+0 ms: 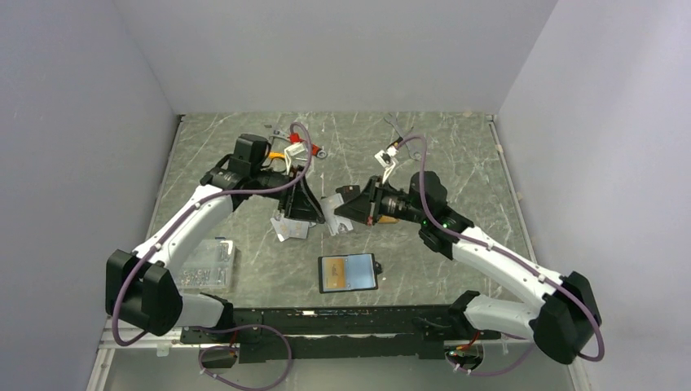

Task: Put the credit cards into the card holder
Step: Turn over the card slot in the card holder.

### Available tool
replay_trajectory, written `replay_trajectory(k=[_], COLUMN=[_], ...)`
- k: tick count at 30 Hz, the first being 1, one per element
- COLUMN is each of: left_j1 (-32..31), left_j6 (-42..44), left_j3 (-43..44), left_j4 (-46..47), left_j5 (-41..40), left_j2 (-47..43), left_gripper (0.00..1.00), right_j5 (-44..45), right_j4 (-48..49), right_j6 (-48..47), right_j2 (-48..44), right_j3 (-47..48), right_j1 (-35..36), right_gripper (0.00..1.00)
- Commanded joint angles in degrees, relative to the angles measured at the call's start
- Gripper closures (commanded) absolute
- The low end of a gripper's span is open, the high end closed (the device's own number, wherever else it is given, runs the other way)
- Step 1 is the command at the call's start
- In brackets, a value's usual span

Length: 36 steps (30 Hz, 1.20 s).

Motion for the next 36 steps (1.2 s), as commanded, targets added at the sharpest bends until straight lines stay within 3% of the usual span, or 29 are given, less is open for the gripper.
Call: replay_trajectory(k=[1,7,18,27,36], left_j1=[-4.21,-12.95,-27.67,-29.64,-29.63], left_j6=[13.49,28.96,39.92,48.35,43.56], left_j3=[3.32,-0.50,-12.61,-13.77,-12.02], left_j4=[-9.08,-13.66,-2.37,-2.68,-0.96], left_j5=[-9.31,-24.90,-44.24,-49.05,-51.80], left_j2=[-2.05,-0.12,4.46,9.37,13.01], left_gripper=[0.34,0.29,0.26,0.29,0.36], right_j5=[7.94,15.40,20.32,23.94,31.52], right_j4=[-7.45,-13.71,-16.71,-13.46,-13.74], right_j6=[-0.43,3.17,7.13,10.03,13.50], right_j2=[-5.35,-10.60,-16.11,-15.69,-19.11], right_j3=[-6.66,-18.43,-28.98,-33.14,-36.17], right_j1=[-0.91,-0.67,0.00,2.91,8.80], right_gripper=[1.00,1.00,1.00,1.00,1.00])
